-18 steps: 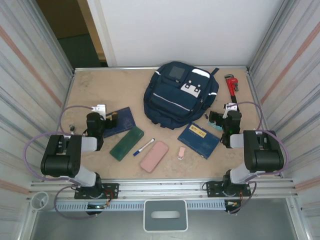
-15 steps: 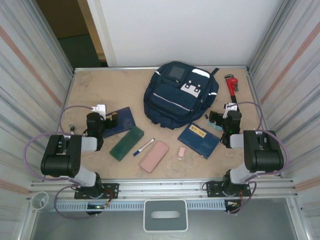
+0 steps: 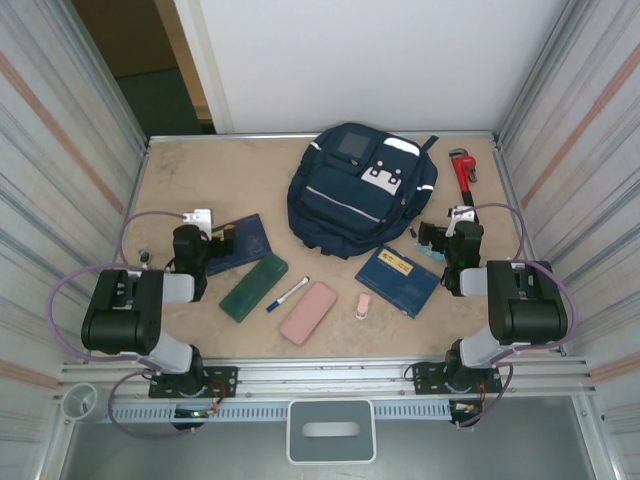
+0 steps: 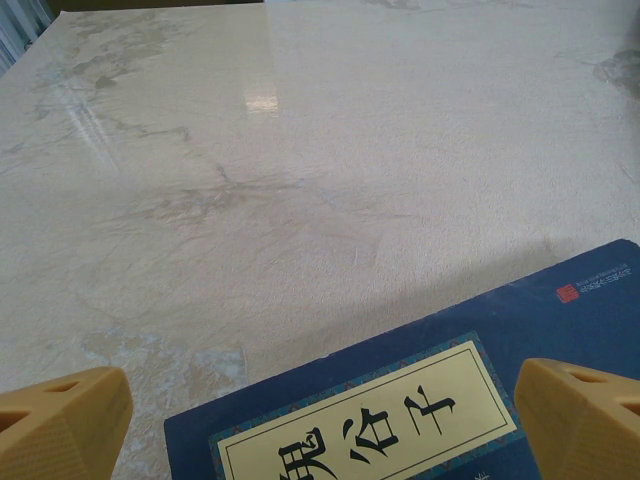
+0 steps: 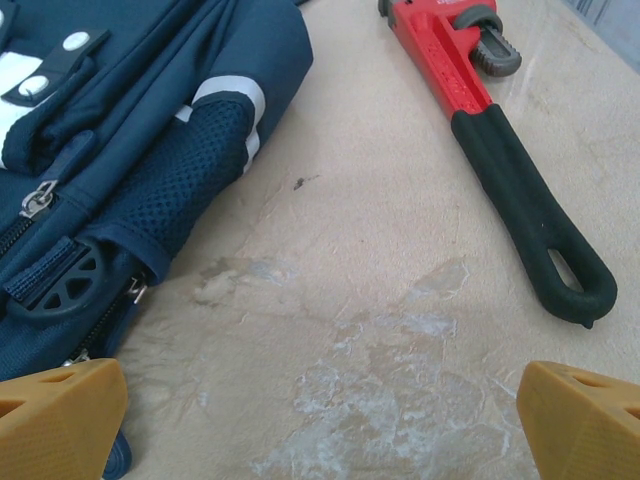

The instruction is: Pack the student bag

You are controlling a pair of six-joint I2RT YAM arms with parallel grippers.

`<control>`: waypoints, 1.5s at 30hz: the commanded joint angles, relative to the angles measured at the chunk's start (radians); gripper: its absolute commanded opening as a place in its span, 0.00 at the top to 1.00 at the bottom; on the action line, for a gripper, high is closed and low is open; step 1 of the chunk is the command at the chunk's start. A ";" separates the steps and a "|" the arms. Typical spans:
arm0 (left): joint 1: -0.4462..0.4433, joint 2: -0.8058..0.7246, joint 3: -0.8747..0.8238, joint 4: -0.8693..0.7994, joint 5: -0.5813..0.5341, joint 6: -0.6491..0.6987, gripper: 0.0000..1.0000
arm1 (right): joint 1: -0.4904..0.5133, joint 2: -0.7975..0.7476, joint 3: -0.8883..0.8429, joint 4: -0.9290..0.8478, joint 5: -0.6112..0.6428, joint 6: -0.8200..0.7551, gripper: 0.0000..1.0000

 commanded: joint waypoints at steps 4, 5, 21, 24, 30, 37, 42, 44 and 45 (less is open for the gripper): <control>0.003 0.000 0.026 0.020 0.006 0.021 0.01 | -0.007 0.000 0.022 0.014 -0.016 -0.001 0.01; 0.003 0.000 0.025 0.020 0.005 0.021 0.01 | -0.007 0.000 0.022 0.014 -0.016 -0.001 0.01; -0.003 -0.066 0.039 -0.043 -0.093 -0.008 0.01 | 0.016 -0.037 0.035 -0.035 0.070 0.007 0.01; 0.001 -0.186 0.103 -0.282 -0.174 -0.071 0.01 | 0.032 -0.117 0.039 -0.104 0.178 0.024 0.01; 0.013 -0.307 0.217 -0.604 -0.029 -0.247 0.01 | -0.026 -0.327 0.178 -0.610 0.283 0.270 0.01; -0.205 -0.285 0.324 -0.734 0.123 -0.484 0.01 | -0.059 -0.263 0.441 -0.959 -0.165 0.323 0.01; -0.417 -0.143 0.488 -0.842 0.090 -0.512 0.01 | -0.060 -0.060 0.619 -1.044 -0.363 0.413 0.01; -0.479 -0.074 0.538 -0.846 0.089 -0.539 0.01 | -0.061 0.007 0.650 -1.019 -0.383 0.460 0.01; -0.499 -0.044 0.564 -0.856 0.092 -0.549 0.01 | -0.060 0.036 0.669 -1.025 -0.384 0.469 0.02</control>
